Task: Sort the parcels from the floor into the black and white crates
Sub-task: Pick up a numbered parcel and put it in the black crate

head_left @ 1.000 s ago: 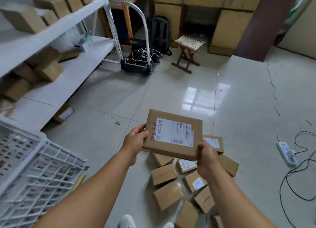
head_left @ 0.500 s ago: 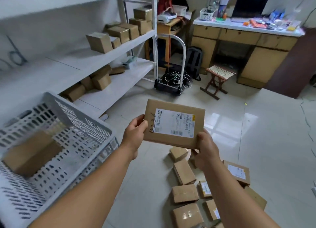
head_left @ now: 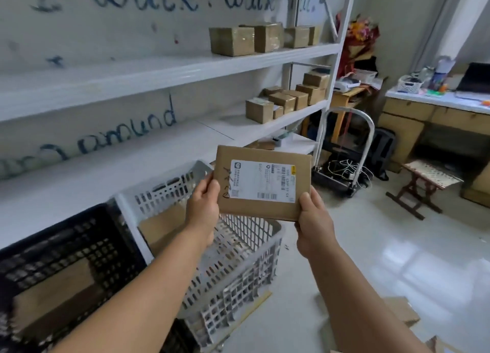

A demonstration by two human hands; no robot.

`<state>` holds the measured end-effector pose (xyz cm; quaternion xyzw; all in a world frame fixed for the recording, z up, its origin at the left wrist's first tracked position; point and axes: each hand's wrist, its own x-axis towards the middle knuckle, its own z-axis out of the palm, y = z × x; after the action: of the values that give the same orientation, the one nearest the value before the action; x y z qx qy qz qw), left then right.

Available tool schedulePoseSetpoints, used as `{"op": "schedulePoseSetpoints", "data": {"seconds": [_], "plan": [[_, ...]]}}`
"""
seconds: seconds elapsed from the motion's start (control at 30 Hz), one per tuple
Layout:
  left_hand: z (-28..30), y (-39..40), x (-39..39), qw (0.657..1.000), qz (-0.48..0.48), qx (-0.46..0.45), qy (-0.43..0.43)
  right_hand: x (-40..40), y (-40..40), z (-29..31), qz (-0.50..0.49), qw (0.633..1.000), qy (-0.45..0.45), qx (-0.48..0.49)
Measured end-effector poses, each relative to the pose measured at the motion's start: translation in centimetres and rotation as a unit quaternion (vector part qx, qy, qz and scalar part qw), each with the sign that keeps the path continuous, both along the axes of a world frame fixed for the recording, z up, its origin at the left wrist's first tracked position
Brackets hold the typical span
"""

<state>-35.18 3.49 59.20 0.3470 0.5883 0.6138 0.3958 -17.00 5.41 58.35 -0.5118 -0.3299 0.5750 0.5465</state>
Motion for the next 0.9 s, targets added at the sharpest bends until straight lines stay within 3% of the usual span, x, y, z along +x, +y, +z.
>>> {"op": "schedulePoseSetpoints", "data": {"seconds": [0.33,0.53,0.9], "plan": [[1.0,-6.7,-10.4,0.979,0.204,0.009,-0.013,-13.1,-0.4,0.7,0.189,0.981,-0.038,0.026],[0.3,-11.2,-14.2,0.944,0.328,-0.026,-0.001,-18.8,-2.1,0.5,0.314,0.946,-0.071,0.035],[-4.4,-18.2,-18.5,0.863,0.485,-0.127,-0.070,-26.6,-6.6,-3.9,0.434,0.891,-0.120,-0.054]]}}
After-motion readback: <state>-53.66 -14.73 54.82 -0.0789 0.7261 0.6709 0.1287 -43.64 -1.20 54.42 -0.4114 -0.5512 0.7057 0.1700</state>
